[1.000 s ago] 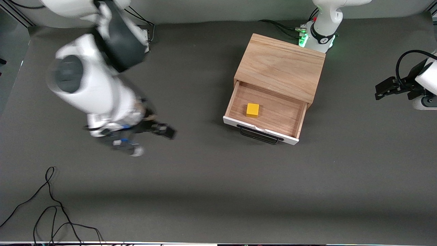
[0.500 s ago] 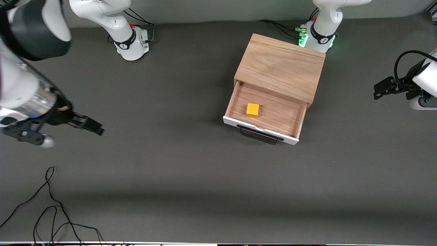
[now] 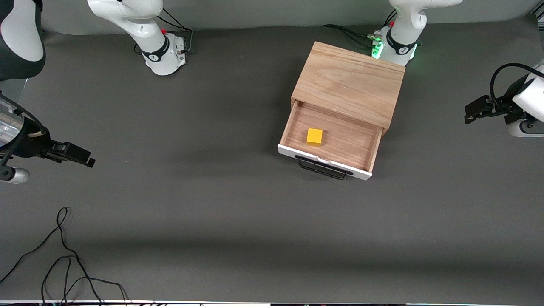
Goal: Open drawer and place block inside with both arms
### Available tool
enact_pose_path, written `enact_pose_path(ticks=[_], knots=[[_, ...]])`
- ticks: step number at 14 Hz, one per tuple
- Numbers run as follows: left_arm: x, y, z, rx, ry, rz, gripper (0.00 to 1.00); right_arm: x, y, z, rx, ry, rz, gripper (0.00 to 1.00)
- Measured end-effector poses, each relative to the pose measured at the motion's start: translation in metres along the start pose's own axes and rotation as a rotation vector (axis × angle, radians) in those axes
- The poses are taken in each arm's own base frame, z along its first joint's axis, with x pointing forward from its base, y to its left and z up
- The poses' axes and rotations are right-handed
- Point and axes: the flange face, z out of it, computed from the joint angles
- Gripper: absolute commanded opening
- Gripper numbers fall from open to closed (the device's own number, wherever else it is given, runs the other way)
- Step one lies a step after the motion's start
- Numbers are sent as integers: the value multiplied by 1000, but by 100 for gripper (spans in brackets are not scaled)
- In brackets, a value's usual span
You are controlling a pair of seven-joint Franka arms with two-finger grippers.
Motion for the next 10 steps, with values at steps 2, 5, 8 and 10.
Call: enact_pose_path(ticks=[2, 5, 8, 10], knots=[[0, 1, 0, 0, 0, 1, 100, -7, -9, -1, -11, -23, -27, 100], [0, 1, 0, 0, 0, 2, 100, -10, -9, -1, -21, -40, -57, 100], [0, 1, 0, 0, -4, 2, 100, -12, -2, 0, -29, -65, -60, 100], [-1, 1, 1, 0, -7, 2, 100, -16, -2, 0, -33, -78, -63, 100]])
